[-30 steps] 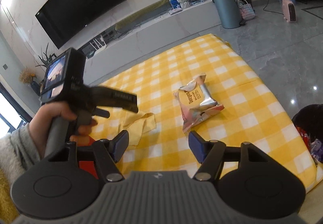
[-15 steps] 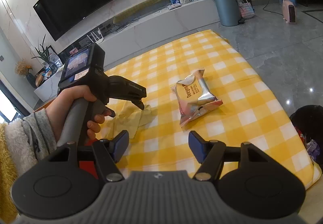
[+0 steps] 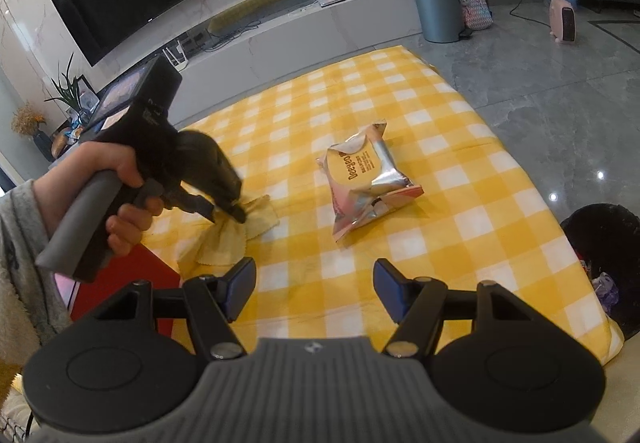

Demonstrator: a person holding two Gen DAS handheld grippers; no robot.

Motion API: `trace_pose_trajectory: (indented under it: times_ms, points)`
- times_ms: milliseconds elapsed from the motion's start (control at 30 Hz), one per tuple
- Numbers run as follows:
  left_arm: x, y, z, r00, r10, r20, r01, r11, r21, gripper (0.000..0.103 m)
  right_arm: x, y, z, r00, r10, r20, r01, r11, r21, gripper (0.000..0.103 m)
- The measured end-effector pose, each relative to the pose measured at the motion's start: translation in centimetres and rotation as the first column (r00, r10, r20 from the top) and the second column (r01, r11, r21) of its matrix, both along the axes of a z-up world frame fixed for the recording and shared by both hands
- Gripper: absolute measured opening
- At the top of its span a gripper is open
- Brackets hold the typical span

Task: Organize soft objects
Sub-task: 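Grasp the yellow cloth with the left gripper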

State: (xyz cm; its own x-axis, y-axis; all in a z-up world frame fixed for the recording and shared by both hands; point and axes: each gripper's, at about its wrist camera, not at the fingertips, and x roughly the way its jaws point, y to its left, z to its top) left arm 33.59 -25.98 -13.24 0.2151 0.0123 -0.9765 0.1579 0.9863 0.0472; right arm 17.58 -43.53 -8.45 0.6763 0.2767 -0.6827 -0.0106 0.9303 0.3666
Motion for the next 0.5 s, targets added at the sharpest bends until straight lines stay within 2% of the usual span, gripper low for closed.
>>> trace_pose_trajectory:
  times_ms: [100, 267, 300, 400, 500]
  points:
    - [-1.1, -0.9, 0.0, 0.997, -0.082, -0.006, 0.082, 0.995, 0.05, 0.005, 0.2, -0.2, -0.2, 1.0, 0.001, 0.007, -0.002, 1.0, 0.016, 0.065]
    - [-2.2, -0.2, 0.8, 0.986, -0.162, -0.035, 0.159, 0.985, -0.066, 0.005, 0.4, -0.3, -0.4, 1.0, -0.008, 0.029, 0.008, 1.0, 0.008, 0.065]
    - [-2.7, -0.3, 1.0, 0.982, -0.185, -0.026, 0.183, 0.981, -0.065, 0.005, 0.5, -0.3, -0.4, 0.999, -0.012, 0.033, 0.012, 1.0, 0.01, 0.065]
    - [-3.9, -0.1, 1.2, 0.969, -0.246, -0.003, 0.246, 0.969, -0.003, 0.005, 0.8, -0.3, -0.5, 0.999, -0.017, 0.049, 0.017, 1.0, -0.005, 0.065]
    - [-4.7, 1.1, 1.0, 0.969, -0.246, -0.005, 0.246, 0.969, -0.03, 0.005, 1.4, -0.3, -0.8, 0.998, -0.021, 0.062, 0.022, 1.0, -0.007, 0.064]
